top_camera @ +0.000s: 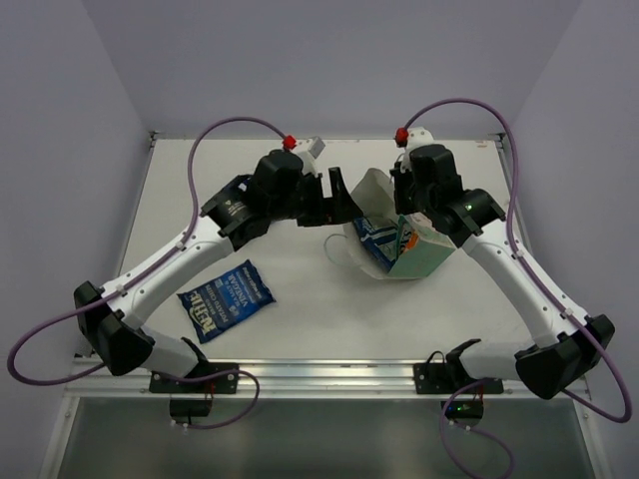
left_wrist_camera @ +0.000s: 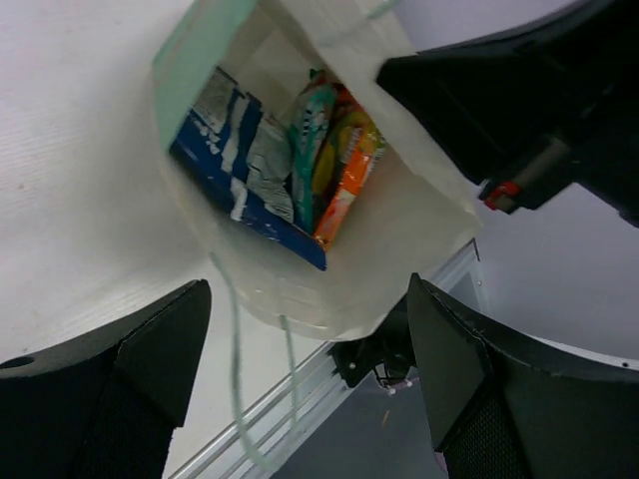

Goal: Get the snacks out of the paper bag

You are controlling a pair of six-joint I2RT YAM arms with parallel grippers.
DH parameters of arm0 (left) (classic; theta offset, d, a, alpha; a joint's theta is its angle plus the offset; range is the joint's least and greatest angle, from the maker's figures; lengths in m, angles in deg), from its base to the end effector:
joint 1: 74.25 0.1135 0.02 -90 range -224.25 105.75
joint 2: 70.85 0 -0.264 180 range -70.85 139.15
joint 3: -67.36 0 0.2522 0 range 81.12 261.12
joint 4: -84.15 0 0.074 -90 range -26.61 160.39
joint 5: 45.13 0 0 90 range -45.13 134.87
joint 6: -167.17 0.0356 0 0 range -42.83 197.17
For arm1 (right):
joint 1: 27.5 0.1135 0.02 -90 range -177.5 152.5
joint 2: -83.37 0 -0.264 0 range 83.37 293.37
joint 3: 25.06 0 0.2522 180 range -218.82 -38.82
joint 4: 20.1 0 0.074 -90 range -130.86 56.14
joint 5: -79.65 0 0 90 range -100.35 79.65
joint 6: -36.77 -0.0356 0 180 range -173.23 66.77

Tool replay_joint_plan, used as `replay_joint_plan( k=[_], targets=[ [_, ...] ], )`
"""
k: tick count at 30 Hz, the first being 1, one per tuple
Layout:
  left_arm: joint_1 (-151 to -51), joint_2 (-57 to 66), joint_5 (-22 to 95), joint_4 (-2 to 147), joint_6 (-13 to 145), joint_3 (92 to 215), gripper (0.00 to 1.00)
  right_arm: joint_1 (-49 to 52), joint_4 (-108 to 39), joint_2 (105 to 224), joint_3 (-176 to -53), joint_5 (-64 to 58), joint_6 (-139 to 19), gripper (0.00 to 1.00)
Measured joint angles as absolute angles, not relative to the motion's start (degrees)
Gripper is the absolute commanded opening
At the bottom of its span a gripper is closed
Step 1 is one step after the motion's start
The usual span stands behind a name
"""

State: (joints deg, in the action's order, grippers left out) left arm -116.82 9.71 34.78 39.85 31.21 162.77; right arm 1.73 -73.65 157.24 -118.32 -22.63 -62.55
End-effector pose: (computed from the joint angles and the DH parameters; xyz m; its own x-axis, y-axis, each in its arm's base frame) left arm 0.2281 -0.2180 0.3849 -0.8112 -0.2158 -0.5434 0.2808 0.6714 -0.6858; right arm 0.2433 0.1275 0.3898 -0.5359 -0.1186 -0.8359 -0.2399 0.9707 0.0162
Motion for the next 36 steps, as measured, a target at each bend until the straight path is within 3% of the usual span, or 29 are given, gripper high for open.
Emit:
replay_joint_plan(
  k=[7, 18, 36],
  targets=[
    [-120.7, 14.1, 34.7, 42.6, 30.0, 170.1, 0.82, 1.7, -73.1, 157.5, -118.3, -22.7, -63.6, 0.00],
    [-123.2, 25.0, 35.9, 43.5, 26.7, 170.4, 0.80, 1.7, -71.6, 158.4, -118.2, -22.6, -65.4, 0.00],
    [-123.3, 36.7, 47.9, 40.2, 25.9, 171.6, 0.81, 3.4, -71.6, 157.5, -115.9, -22.2, -69.6, 0.00]
  ],
)
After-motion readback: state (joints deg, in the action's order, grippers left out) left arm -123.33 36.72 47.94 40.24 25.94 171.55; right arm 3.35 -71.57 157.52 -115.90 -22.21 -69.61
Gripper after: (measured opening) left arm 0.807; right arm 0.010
